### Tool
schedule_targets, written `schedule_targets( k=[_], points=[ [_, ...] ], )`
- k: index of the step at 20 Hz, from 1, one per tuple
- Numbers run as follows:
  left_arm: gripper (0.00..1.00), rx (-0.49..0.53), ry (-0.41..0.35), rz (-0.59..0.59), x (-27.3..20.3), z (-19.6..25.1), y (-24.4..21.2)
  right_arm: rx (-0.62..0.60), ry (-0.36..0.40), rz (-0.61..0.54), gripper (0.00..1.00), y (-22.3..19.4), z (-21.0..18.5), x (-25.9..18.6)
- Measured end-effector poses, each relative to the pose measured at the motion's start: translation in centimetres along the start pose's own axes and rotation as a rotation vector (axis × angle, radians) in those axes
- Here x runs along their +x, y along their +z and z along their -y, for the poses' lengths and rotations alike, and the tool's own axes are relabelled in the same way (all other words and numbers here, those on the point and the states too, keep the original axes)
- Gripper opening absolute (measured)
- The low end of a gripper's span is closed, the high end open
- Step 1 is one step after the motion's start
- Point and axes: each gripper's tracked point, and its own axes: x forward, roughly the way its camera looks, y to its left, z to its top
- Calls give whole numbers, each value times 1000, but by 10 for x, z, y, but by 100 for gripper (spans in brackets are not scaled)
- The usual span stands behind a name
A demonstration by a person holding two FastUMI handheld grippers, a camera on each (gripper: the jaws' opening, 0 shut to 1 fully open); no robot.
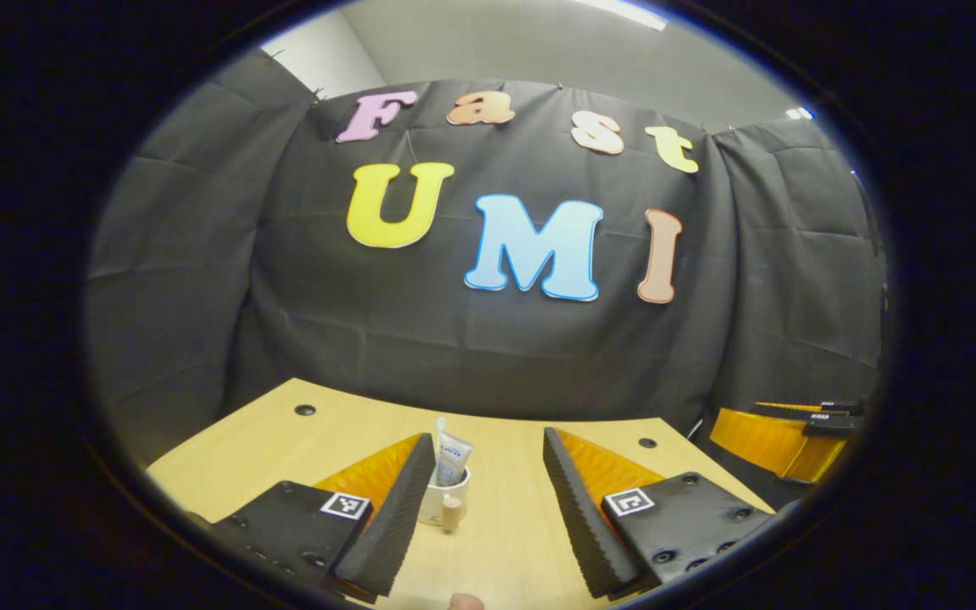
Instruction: Put the toothbrush and toothpaste on the desktop into the cup, then pick up the cup and place it on the coaster on the desktop.
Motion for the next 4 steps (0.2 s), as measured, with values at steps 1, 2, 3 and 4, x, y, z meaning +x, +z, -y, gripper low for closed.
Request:
schedule_targets(
  k=[1,2,3,4],
  points=[
    [85,-4,15,16,-6,-1,6,-14,-5,34,81,8,1,-3],
    [85,-11,25,25,-11,-3,8,-29,-11,64,81,14,3,-7],
    [85,-15,22,30,-15,0,9,-46,-10,93,81,20,4,-10],
    [85,-16,25,34,-19,0,10,-62,-8,119,81,25,3,-14]
  ],
)
